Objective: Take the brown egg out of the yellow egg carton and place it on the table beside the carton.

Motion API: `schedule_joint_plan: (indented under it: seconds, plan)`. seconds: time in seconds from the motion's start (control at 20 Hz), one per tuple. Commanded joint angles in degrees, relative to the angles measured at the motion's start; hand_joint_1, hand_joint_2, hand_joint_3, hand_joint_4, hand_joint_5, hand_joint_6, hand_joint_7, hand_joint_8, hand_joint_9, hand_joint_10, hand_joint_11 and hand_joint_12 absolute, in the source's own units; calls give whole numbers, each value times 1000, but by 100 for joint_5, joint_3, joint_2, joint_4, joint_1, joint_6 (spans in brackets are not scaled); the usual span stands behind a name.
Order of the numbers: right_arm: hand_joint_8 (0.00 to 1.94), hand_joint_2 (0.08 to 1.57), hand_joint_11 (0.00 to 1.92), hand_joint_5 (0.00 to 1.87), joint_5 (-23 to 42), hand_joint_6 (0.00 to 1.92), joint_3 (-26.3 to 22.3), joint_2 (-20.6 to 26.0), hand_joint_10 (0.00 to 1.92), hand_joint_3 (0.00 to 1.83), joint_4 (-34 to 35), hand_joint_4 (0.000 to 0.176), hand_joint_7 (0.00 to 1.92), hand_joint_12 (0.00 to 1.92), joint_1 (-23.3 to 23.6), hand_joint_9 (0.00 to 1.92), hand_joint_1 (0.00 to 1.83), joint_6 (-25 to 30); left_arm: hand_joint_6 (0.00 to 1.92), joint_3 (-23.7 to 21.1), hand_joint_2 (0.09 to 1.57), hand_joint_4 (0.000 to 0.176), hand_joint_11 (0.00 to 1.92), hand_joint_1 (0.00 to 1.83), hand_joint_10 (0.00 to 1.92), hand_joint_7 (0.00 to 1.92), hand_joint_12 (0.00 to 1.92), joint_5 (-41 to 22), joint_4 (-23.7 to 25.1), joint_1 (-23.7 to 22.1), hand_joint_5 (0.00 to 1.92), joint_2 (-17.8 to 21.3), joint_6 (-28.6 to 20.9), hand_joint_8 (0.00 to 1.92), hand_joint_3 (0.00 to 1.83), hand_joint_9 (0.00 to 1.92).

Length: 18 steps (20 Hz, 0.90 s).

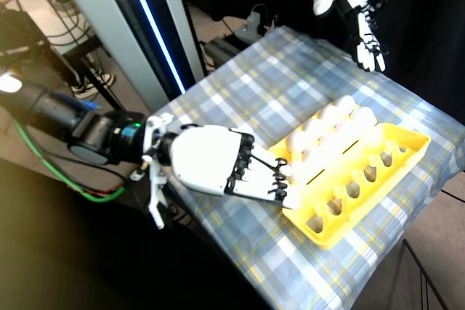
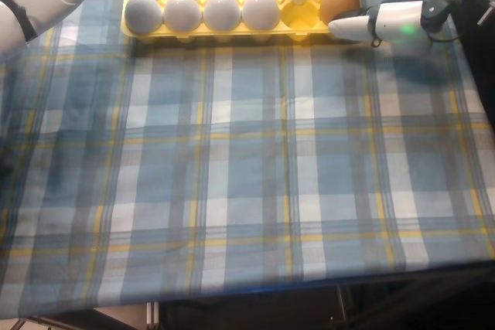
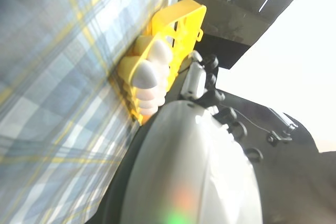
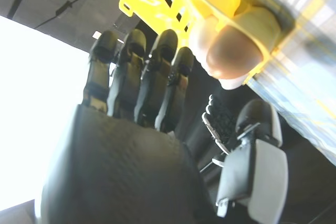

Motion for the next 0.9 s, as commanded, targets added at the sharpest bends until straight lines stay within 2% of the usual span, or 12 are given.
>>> schedule_joint_plan:
  seconds: [0.0,0.2,0.25,0.3,0.4,0.45,0.6,0.65,0.7,0.75,0.8,0.85]
  plan:
    - [4,1083,0,830,688,4,27,-3,5,3,11,0,874,727,82,506,672,25,1,40,1127,18,7,0,3,294,111,-711,-14,-44,333,-34,-53,1,0,204]
    - [10,1097,0,912,687,19,3,5,13,0,-32,0,914,733,94,547,822,25,0,39,1124,25,3,0,2,295,114,-712,-20,-41,322,-34,-53,0,0,205]
    - [4,1123,0,962,687,784,3,8,9,0,-32,131,940,705,94,615,971,25,3,39,1124,20,11,0,3,299,120,-711,-20,-41,328,-34,-53,2,0,207]
    - [3,1131,0,933,687,1004,2,9,12,0,-32,149,950,701,94,659,996,25,3,39,1124,22,14,0,3,301,122,-711,-20,-41,329,-34,-53,3,0,209]
    - [5,1121,51,964,687,1002,4,9,15,0,-32,41,972,743,94,714,1060,25,4,37,1119,23,9,0,0,298,123,-710,-20,-41,333,-34,-53,1,0,203]
    - [4,1116,101,974,687,987,5,9,16,0,-32,7,982,770,100,748,1077,25,6,39,1118,14,15,0,4,308,132,-710,-20,-42,344,-34,-53,4,0,213]
    - [5,1113,118,981,688,975,3,9,16,0,-32,0,996,773,116,778,1091,25,0,39,1118,26,7,0,1,300,132,-710,-20,-42,330,-34,-53,1,0,208]
    - [0,1106,108,993,689,956,1,15,2,0,-32,19,974,793,137,753,1079,25,3,39,1124,25,4,0,3,305,134,-711,-20,-42,336,-34,-53,3,0,211]
    - [0,1106,108,993,689,956,1,16,2,0,-32,19,974,793,138,753,1079,25,3,39,1124,25,4,0,3,305,134,-711,-20,-42,336,-34,-53,3,0,211]
    - [1,1104,66,996,691,951,-14,32,0,0,-31,50,971,797,157,743,1068,25,2,38,1121,29,9,0,4,308,137,-711,-20,-42,336,-34,-53,4,0,216]
    - [1,1100,48,1003,700,940,-59,72,1,0,-31,68,972,810,200,733,1063,25,3,37,1118,27,11,0,4,308,140,-711,-20,-42,339,-34,-53,4,0,215]
    - [5,1099,9,1005,720,936,-107,111,0,0,-40,62,993,788,238,721,1066,25,2,37,1116,28,8,0,0,303,140,-709,-20,-42,337,-34,-53,1,0,207]
